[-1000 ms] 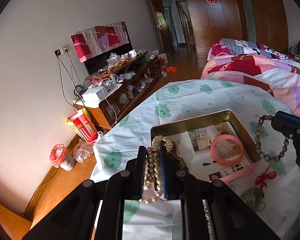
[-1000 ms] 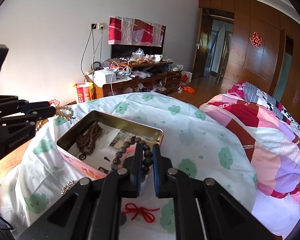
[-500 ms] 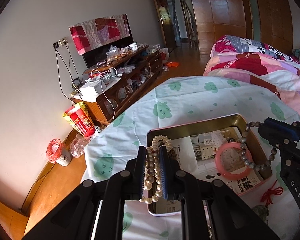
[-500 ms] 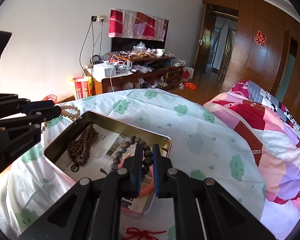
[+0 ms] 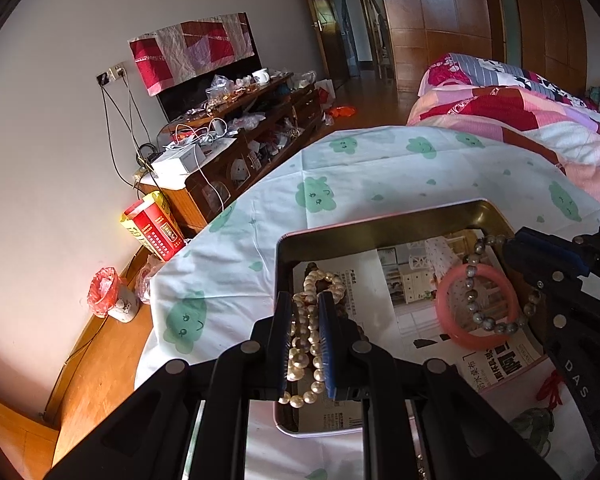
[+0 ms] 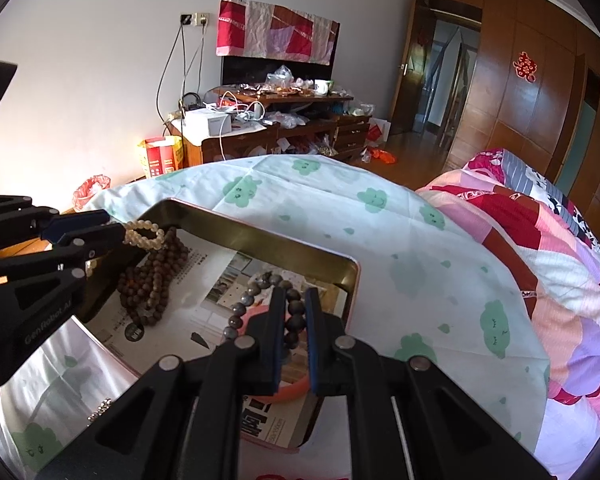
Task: Organize jewelry
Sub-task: 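Carry the pearls and dark bead bracelet into the tin and open both grippers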
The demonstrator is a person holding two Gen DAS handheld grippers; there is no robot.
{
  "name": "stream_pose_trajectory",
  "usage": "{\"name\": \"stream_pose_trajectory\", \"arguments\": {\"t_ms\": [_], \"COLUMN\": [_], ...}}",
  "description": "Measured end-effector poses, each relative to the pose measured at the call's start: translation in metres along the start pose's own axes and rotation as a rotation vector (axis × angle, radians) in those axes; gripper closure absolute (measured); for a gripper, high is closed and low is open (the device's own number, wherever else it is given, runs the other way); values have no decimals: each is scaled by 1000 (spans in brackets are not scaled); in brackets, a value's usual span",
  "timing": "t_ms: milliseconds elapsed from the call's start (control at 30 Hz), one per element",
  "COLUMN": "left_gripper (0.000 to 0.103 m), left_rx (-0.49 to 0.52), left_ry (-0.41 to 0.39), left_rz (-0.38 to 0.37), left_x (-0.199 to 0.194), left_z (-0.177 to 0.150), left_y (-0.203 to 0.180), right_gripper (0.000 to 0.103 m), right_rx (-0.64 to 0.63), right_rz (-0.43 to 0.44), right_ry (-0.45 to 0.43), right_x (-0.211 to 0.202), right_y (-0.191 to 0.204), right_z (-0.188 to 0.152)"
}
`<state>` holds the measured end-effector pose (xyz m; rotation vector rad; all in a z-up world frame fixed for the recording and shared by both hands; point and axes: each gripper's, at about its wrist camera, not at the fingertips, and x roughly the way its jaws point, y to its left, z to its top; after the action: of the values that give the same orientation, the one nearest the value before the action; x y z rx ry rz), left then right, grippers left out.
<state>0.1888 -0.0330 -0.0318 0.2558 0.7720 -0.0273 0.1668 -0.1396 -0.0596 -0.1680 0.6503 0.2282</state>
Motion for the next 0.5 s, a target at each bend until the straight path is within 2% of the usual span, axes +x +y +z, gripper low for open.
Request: {"name": "stream_pose_trajectory", "arguments": {"t_ms": [500], "left_gripper": [89], "left_rx": [10], "left_ry": [13], "left_rz": [12], "left_x": [5], "left_z": [-2], "left_y": [-2], "right_gripper": [92], "right_rx": [6], "right_rz": [2], "right_ry": [36], "right_x": [10], "right_y": [0], "right_z": [-6]}}
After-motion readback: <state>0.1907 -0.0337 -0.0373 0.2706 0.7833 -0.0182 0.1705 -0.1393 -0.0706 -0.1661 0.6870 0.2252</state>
